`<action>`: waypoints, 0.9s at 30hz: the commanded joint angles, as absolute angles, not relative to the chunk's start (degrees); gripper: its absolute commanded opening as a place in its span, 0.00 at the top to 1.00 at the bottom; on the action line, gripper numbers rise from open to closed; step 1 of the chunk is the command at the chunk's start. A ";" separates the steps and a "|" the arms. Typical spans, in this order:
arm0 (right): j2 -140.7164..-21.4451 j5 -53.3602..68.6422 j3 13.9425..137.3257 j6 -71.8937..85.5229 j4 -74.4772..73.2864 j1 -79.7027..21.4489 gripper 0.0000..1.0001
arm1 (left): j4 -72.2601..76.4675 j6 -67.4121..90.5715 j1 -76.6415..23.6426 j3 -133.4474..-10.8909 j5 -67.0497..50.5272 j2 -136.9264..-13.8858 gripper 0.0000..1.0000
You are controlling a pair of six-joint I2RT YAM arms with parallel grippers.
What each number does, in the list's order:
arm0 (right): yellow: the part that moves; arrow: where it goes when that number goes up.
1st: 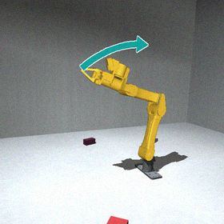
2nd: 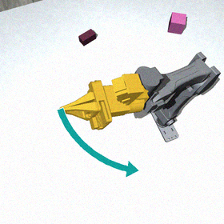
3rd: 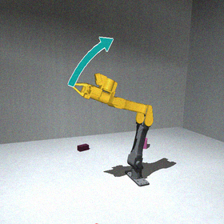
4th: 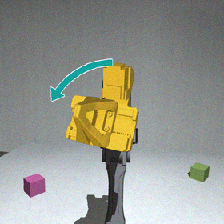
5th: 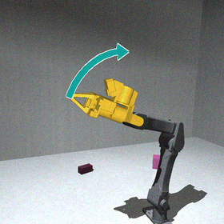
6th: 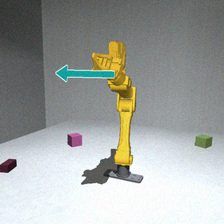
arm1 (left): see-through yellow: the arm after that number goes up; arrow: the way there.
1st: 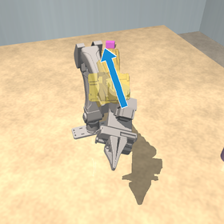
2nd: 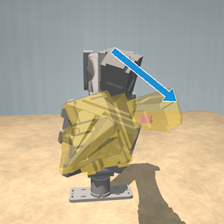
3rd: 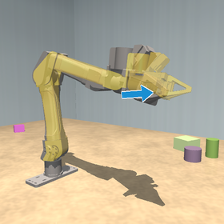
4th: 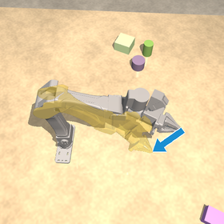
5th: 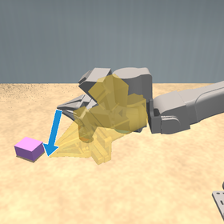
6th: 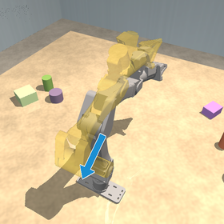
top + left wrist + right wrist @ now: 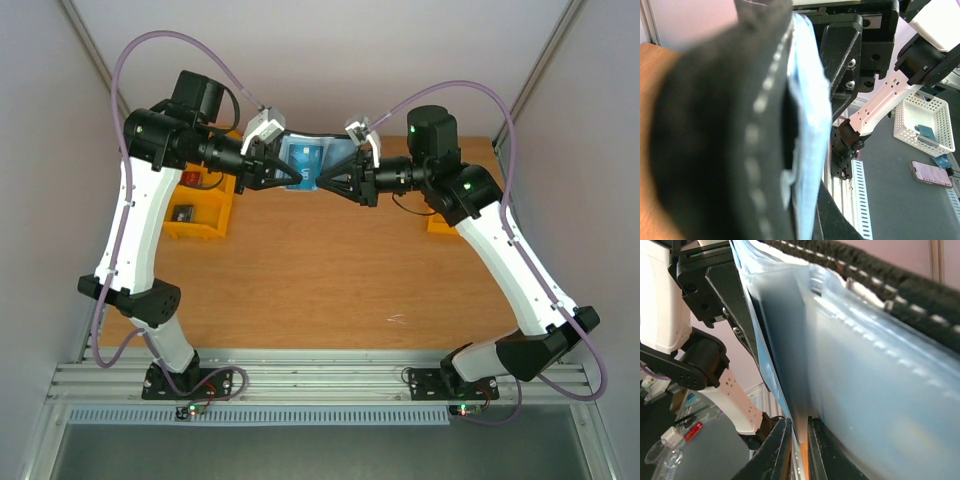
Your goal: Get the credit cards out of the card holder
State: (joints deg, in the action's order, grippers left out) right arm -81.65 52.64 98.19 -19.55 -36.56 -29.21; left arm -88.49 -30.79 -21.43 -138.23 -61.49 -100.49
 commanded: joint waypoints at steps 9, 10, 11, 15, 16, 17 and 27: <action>-83.07 53.51 99.65 -17.28 -29.54 -31.07 0.88 | -90.13 -32.78 -22.50 -139.58 -66.05 -99.59 1.00; -83.06 54.19 99.60 -16.94 -28.88 -31.11 0.89 | -90.10 -32.74 -22.50 -139.59 -65.93 -99.63 1.00; -83.06 54.82 99.69 -16.79 -28.51 -31.09 0.92 | -90.04 -32.77 -22.50 -139.63 -65.90 -99.59 1.00; -82.06 55.98 98.76 -17.31 -28.30 -31.03 0.99 | -90.27 -32.78 -22.52 -139.67 -65.56 -99.62 1.00; -81.66 55.94 98.34 -17.52 -28.32 -30.96 0.99 | -90.40 -32.85 -22.51 -139.67 -65.30 -99.59 1.00; -81.15 55.98 97.97 -17.76 -28.54 -30.78 0.99 | -90.36 -33.02 -22.50 -139.68 -64.76 -99.58 0.97; -79.16 54.85 98.30 -22.57 -36.24 -28.92 0.99 | -91.56 -34.22 -21.03 -140.63 -63.80 -99.11 0.76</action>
State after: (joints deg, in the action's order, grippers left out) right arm -81.36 55.42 97.73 -19.57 -34.35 -30.00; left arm -90.13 -33.01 -21.80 -138.76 -62.17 -100.49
